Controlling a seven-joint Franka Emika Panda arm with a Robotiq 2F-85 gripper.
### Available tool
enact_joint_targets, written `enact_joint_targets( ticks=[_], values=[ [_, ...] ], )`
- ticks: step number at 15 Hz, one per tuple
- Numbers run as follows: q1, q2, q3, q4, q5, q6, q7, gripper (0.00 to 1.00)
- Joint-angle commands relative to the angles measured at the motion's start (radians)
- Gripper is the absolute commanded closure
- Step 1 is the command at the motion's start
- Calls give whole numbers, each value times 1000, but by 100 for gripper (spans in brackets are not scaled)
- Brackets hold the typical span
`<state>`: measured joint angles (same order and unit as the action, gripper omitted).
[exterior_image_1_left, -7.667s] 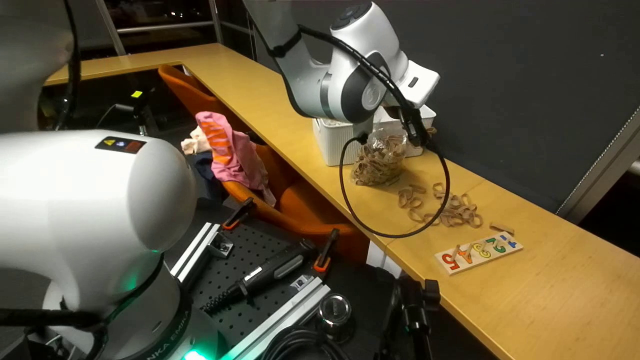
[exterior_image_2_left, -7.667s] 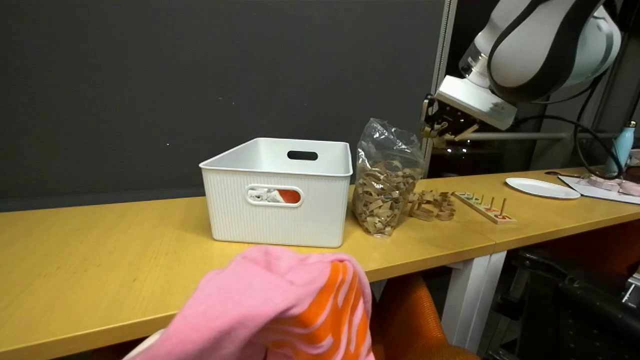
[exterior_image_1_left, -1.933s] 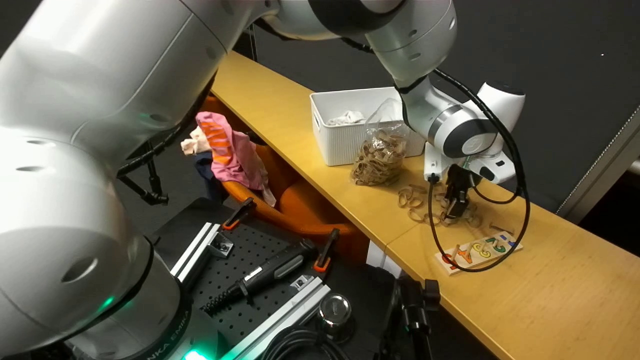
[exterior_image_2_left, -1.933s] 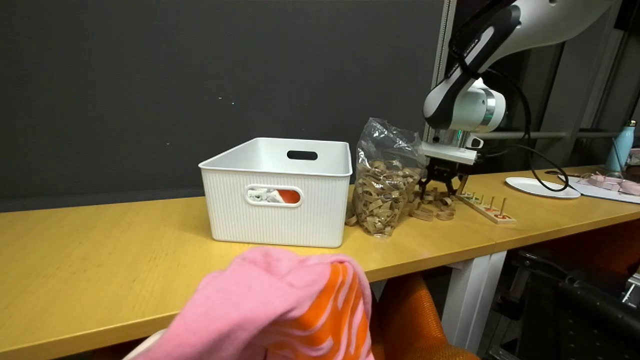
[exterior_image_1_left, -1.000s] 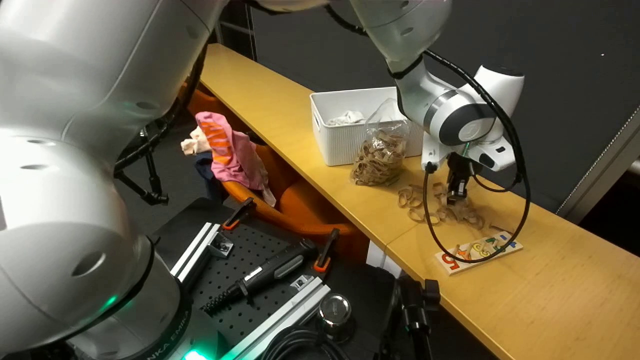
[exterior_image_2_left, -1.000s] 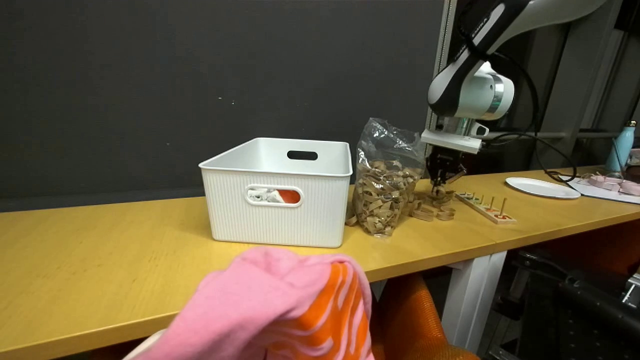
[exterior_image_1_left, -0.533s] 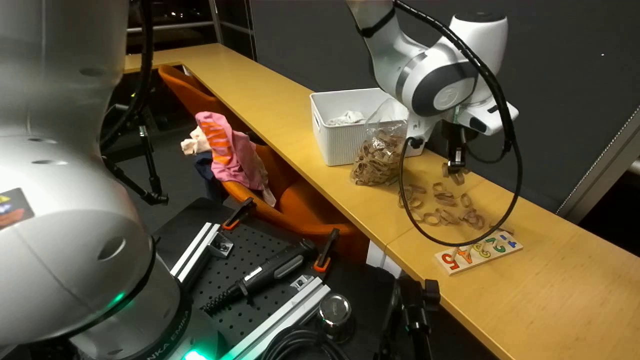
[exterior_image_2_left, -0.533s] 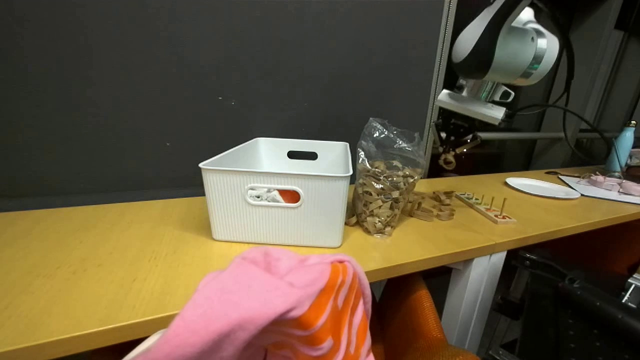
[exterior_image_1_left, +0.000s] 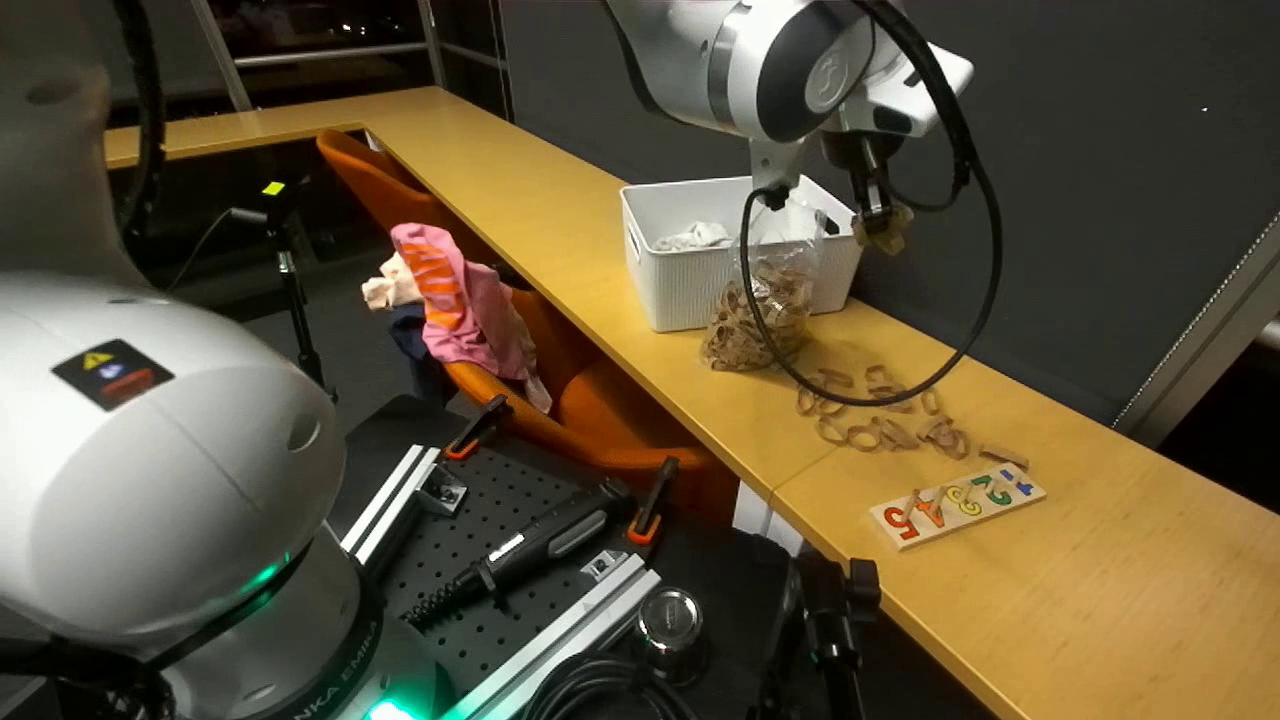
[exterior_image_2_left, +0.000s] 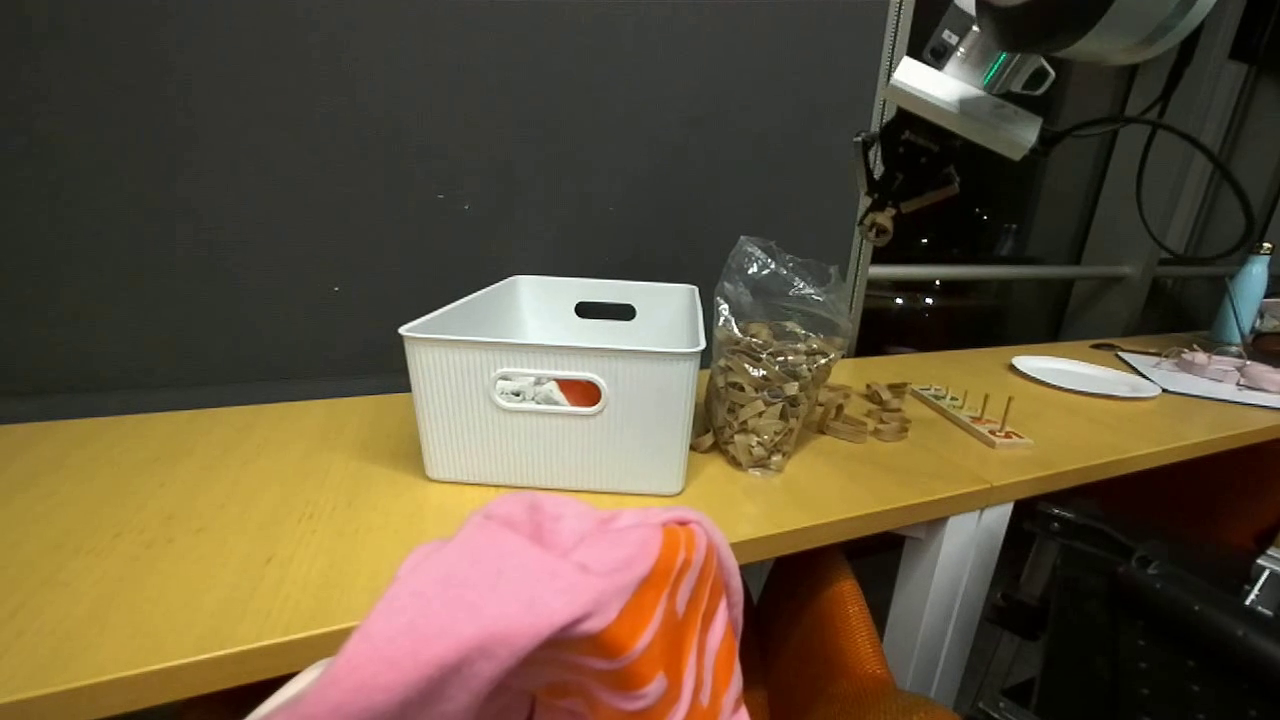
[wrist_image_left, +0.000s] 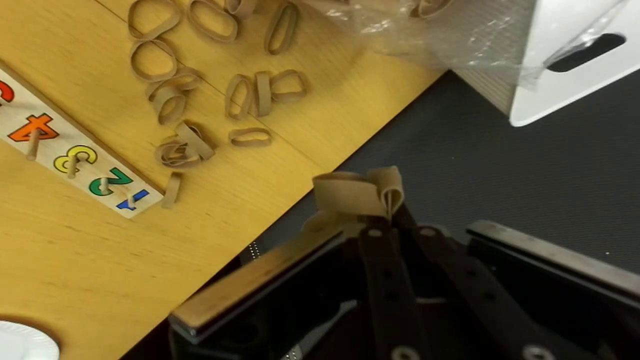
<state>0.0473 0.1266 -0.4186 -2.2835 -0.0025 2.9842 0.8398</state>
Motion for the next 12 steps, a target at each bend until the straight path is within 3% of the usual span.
enact_joint_targets(
  ticks=[1, 8, 12],
  values=[
    [80, -21, -46, 2, -171, 7, 145, 99],
    [156, 39, -44, 5, -348, 13, 313, 99],
    [165, 88, -34, 11, -360, 23, 327, 99]
  ],
)
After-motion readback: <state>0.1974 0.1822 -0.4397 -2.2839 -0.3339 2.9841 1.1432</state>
